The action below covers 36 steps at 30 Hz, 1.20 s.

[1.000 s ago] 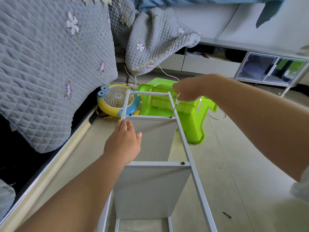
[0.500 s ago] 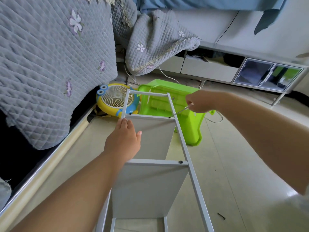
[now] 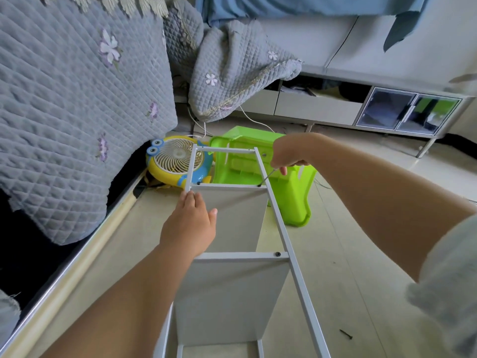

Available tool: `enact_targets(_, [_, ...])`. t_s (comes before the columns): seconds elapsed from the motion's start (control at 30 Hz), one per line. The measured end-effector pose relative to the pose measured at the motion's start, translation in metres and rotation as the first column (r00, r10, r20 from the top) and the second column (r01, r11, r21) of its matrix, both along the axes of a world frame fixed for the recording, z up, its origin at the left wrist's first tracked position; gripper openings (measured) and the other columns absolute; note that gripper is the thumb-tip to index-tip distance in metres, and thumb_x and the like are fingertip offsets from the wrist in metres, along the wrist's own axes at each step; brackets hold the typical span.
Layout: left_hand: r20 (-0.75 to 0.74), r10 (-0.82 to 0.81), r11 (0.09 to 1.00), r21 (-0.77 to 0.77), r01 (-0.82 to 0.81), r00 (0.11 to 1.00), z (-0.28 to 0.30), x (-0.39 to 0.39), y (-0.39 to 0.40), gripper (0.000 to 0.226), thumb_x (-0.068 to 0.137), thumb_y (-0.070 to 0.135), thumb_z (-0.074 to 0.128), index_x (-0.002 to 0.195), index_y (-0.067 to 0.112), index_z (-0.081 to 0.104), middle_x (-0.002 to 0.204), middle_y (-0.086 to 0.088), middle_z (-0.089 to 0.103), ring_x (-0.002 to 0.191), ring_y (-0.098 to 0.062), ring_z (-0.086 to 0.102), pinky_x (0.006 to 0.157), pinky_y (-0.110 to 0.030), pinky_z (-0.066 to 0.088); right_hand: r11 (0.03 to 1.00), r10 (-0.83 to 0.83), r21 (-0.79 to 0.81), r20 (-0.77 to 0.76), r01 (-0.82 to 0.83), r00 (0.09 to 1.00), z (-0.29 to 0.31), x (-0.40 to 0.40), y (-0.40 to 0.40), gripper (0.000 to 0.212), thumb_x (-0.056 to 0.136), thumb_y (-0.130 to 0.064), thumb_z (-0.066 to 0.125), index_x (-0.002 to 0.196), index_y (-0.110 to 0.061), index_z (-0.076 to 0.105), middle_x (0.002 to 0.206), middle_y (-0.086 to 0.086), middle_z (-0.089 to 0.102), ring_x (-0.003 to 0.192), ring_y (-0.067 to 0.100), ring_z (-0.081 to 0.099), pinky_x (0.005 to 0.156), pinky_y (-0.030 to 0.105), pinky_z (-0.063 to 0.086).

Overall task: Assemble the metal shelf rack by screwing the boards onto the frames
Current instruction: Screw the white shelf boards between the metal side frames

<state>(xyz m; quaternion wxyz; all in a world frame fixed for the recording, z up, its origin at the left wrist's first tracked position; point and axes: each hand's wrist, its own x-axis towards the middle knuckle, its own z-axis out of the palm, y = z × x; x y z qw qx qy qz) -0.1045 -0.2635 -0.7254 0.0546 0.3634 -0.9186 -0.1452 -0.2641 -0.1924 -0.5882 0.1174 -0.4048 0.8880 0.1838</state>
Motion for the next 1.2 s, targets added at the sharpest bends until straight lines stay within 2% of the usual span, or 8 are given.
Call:
enact_targets(0.13, [-0.028, 0.006, 1.0, -0.009, -0.006, 1.0, -0.003, 0.0, -0.001, 0.056, 0.1, 0.032, 0.026, 0.144, -0.001, 0.014, 0.154, -0.01, 0.013, 0.144, -0.019, 0.003, 0.113, -0.031, 0.016, 0.984, 0.175, 0.06, -0.186, -0.167, 0.967, -0.016, -0.002, 0.007, 0.029, 0.095, -0.026, 0.041, 0.104, -0.003, 0.057, 0.096, 0.011, 0.055, 0.086, 0.025, 0.047, 0.072, 0.026, 0.041])
enact_targets(0.27, [-0.036, 0.01, 1.0, 0.008, -0.01, 0.999, -0.004, 0.0, -0.002, 0.056, 0.1, 0.033, 0.027, 0.143, -0.001, 0.016, 0.153, -0.01, 0.016, 0.144, -0.019, 0.004, 0.112, -0.033, 0.02, 0.949, 0.312, 0.059, -0.285, -0.309, 0.906, -0.016, 0.003, 0.003, 0.033, 0.092, -0.016, 0.045, 0.061, -0.014, 0.034, 0.066, 0.001, 0.04, 0.077, 0.024, 0.044, 0.059, 0.028, 0.036])
enact_targets(0.4, [-0.057, 0.001, 1.0, 0.021, 0.0, 0.998, -0.003, -0.002, -0.001, 0.056, 0.1, 0.032, 0.027, 0.143, -0.001, 0.016, 0.153, -0.011, 0.017, 0.144, -0.019, 0.005, 0.113, -0.032, 0.017, 0.965, 0.259, 0.014, -0.221, -0.263, 0.94, -0.017, 0.004, -0.014, 0.021, 0.091, -0.012, 0.048, 0.082, 0.0, 0.062, 0.066, 0.005, 0.049, 0.071, 0.023, 0.048, 0.069, 0.031, 0.044])
enact_targets(0.53, [-0.069, -0.006, 1.0, 0.025, 0.007, 0.998, 0.001, -0.001, 0.001, 0.057, 0.101, 0.03, 0.026, 0.145, -0.003, 0.011, 0.153, -0.015, 0.014, 0.144, -0.022, 0.005, 0.114, -0.028, 0.008, 0.992, 0.111, 0.063, -0.093, -0.105, 0.989, -0.008, 0.014, -0.031, 0.033, 0.092, -0.004, 0.044, 0.06, -0.006, 0.05, 0.041, -0.001, 0.049, 0.043, 0.01, 0.042, 0.033, 0.014, 0.036])
enact_targets(0.63, [-0.075, 0.016, 0.999, 0.032, -0.014, 0.997, 0.003, 0.002, 0.003, 0.058, 0.101, 0.03, 0.026, 0.145, -0.005, 0.009, 0.153, -0.016, 0.013, 0.144, -0.023, 0.006, 0.114, -0.028, 0.008, 0.99, 0.104, 0.112, -0.131, -0.09, 0.986, -0.005, 0.015, -0.033, 0.034, 0.093, -0.005, 0.043, 0.06, -0.006, 0.049, 0.028, -0.004, 0.046, 0.028, 0.003, 0.047, 0.028, 0.01, 0.032])
enact_targets(0.7, [-0.087, 0.038, 0.998, 0.043, -0.034, 0.996, 0.003, 0.003, 0.003, 0.058, 0.101, 0.028, 0.026, 0.145, -0.005, 0.009, 0.153, -0.017, 0.013, 0.143, -0.024, 0.007, 0.114, -0.028, 0.009, 0.98, 0.2, 0.045, -0.208, -0.194, 0.958, -0.005, 0.017, -0.031, 0.027, 0.091, -0.011, 0.046, 0.069, -0.003, 0.06, 0.055, 0.007, 0.063, 0.064, 0.014, 0.064, 0.051, 0.017, 0.045])
enact_targets(0.8, [-0.127, 0.094, 0.993, 0.089, -0.083, 0.987, 0.002, 0.003, 0.004, 0.055, 0.1, 0.021, 0.03, 0.145, -0.002, 0.01, 0.153, -0.014, 0.014, 0.142, -0.024, 0.012, 0.112, -0.029, 0.018, 0.914, 0.345, -0.099, -0.319, -0.393, 0.883, -0.014, 0.022, -0.03, 0.027, 0.093, -0.025, 0.046, 0.107, -0.01, 0.064, 0.109, 0.011, 0.061, 0.107, 0.03, 0.055, 0.081, 0.029, 0.045])
enact_targets(1.2, [-0.189, 0.173, 0.976, 0.168, -0.142, 0.967, -0.002, 0.004, 0.004, 0.053, 0.099, 0.015, 0.029, 0.146, -0.002, 0.011, 0.154, -0.008, 0.01, 0.142, -0.019, 0.013, 0.111, -0.029, 0.023, 0.813, 0.513, -0.094, -0.349, -0.574, 0.784, -0.036, 0.041, -0.055, 0.027, 0.095, -0.023, 0.042, 0.112, -0.018, 0.063, 0.107, 0.007, 0.056, 0.104, 0.029, 0.054, 0.074, 0.032, 0.046])
